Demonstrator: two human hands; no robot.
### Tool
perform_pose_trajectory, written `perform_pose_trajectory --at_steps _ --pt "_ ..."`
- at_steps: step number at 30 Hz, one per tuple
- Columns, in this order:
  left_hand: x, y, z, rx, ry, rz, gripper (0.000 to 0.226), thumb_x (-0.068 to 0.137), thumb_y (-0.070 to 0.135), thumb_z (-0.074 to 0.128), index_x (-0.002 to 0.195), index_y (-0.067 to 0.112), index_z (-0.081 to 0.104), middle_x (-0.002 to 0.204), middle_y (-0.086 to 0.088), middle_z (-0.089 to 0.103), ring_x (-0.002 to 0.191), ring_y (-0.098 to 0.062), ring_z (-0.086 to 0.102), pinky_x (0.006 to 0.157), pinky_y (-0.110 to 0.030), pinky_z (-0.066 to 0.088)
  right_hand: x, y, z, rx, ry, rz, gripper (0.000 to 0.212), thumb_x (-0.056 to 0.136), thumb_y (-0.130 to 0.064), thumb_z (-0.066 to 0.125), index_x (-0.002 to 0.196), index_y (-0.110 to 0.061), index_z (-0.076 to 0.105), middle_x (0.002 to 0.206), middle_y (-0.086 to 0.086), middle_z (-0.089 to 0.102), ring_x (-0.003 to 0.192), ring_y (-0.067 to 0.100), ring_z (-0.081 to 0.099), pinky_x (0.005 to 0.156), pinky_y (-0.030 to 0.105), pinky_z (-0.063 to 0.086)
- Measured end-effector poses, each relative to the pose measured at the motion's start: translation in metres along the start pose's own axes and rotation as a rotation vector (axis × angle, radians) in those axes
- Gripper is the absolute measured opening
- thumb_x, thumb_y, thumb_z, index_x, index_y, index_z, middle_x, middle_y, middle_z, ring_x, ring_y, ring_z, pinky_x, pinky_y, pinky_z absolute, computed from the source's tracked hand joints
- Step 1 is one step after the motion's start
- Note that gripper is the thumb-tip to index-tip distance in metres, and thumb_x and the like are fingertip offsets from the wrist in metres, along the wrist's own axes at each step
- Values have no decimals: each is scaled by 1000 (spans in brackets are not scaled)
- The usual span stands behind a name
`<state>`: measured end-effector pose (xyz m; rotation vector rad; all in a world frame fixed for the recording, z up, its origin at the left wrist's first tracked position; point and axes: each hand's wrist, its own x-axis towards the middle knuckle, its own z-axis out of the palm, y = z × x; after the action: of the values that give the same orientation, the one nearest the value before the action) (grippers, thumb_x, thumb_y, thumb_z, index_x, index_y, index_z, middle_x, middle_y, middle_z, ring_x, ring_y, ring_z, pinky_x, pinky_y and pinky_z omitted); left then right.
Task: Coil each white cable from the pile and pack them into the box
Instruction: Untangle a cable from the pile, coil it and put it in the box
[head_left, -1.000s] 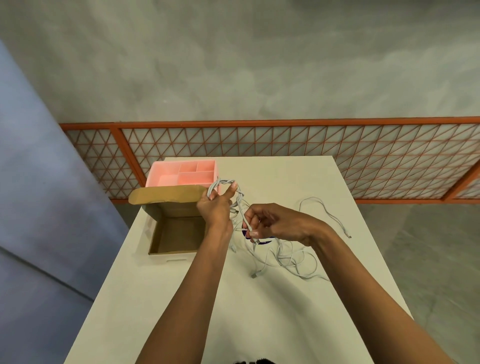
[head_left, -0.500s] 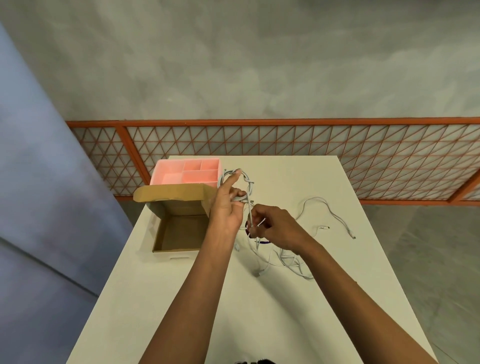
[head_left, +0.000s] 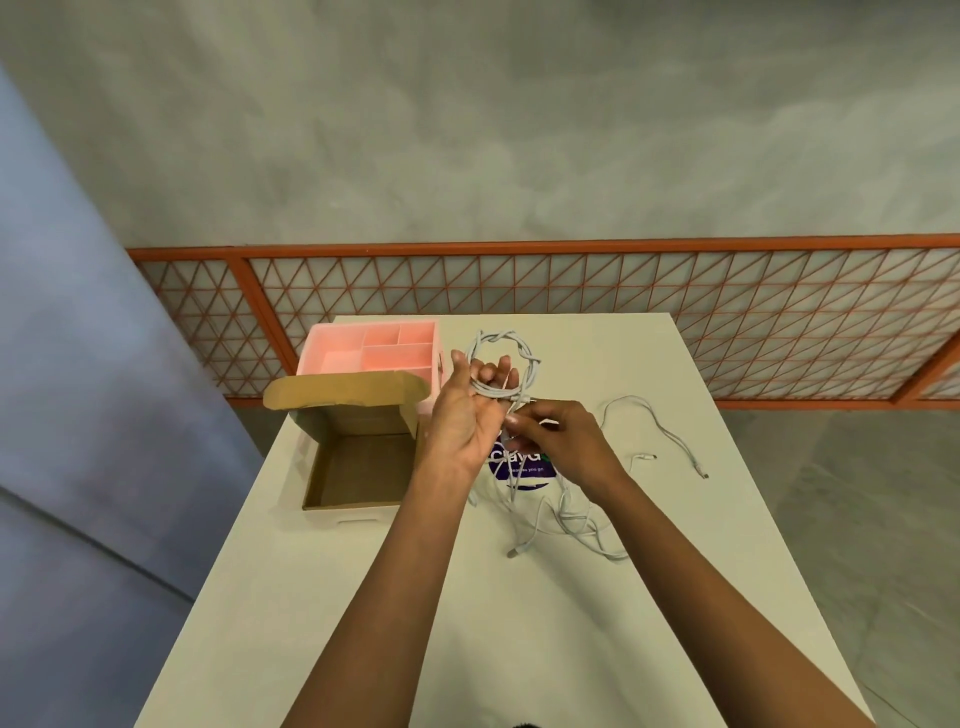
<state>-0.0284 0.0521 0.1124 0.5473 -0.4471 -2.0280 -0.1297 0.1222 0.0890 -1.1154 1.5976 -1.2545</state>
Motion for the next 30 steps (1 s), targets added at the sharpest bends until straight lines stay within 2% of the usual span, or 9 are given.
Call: perform_pose_trajectory --at_steps 4,6,8,11,16,22,24,27,30 --pt "-3 -5 1 82 -23 19 41 102 29 31 68 9 41 54 -1 55 95 -20 63 90 -31 47 4 1 -3 85 40 9 15 84 -11 69 94 0 73 87 18 73 81 29 72 82 29 58" --pt "-2 -4 0 165 -13 16 40 102 28 32 69 8 42 54 0 55 91 -18 64 87 -29 50 6 1 -5 92 49 8 16 82 -11 71 93 0 73 85 17 73 78 27 72 80 27 58" --pt "0 -1 -3 289 -1 7 39 102 28 33 70 8 44 53 3 55 77 -11 64 80 -27 52 8 2 -8 97 72 12 15 81 -11 73 91 0 73 81 16 72 73 21 71 77 25 58" --pt "0 0 -6 448 -8 -9 38 102 28 34 69 12 45 50 9 55 60 -5 56 76 -23 45 10 4 -10 136 105 35 13 78 -9 75 87 0 72 76 11 71 72 19 71 76 26 57" --pt "1 -4 -10 581 -24 -5 37 101 29 38 71 13 50 55 9 61 65 -5 60 75 -24 45 10 3 -12 344 140 64 22 73 4 75 92 5 64 77 13 65 74 23 66 75 26 58" --pt "1 -6 -13 676 -31 62 34 101 25 40 74 11 53 57 11 63 62 1 63 74 -23 46 11 0 -13 570 72 151 27 79 13 64 104 4 63 93 17 69 87 24 67 88 30 55" --pt "2 -6 -15 690 -38 66 33 101 25 40 75 11 54 59 11 64 66 -1 64 76 -22 47 11 -3 -14 622 39 155 17 83 5 63 100 3 65 97 16 70 92 23 67 88 28 55" --pt "3 -6 -18 710 -50 49 32 100 26 44 76 9 57 68 4 67 76 -8 66 77 -22 50 12 -3 -12 623 115 164 3 84 0 66 86 -1 68 89 13 71 84 22 69 77 24 58" --pt "3 -11 -20 701 23 53 29 98 23 49 77 8 62 74 -2 68 78 -11 66 72 -19 52 13 -1 -8 639 179 183 6 82 5 66 83 -1 68 85 14 70 79 21 70 74 24 59"
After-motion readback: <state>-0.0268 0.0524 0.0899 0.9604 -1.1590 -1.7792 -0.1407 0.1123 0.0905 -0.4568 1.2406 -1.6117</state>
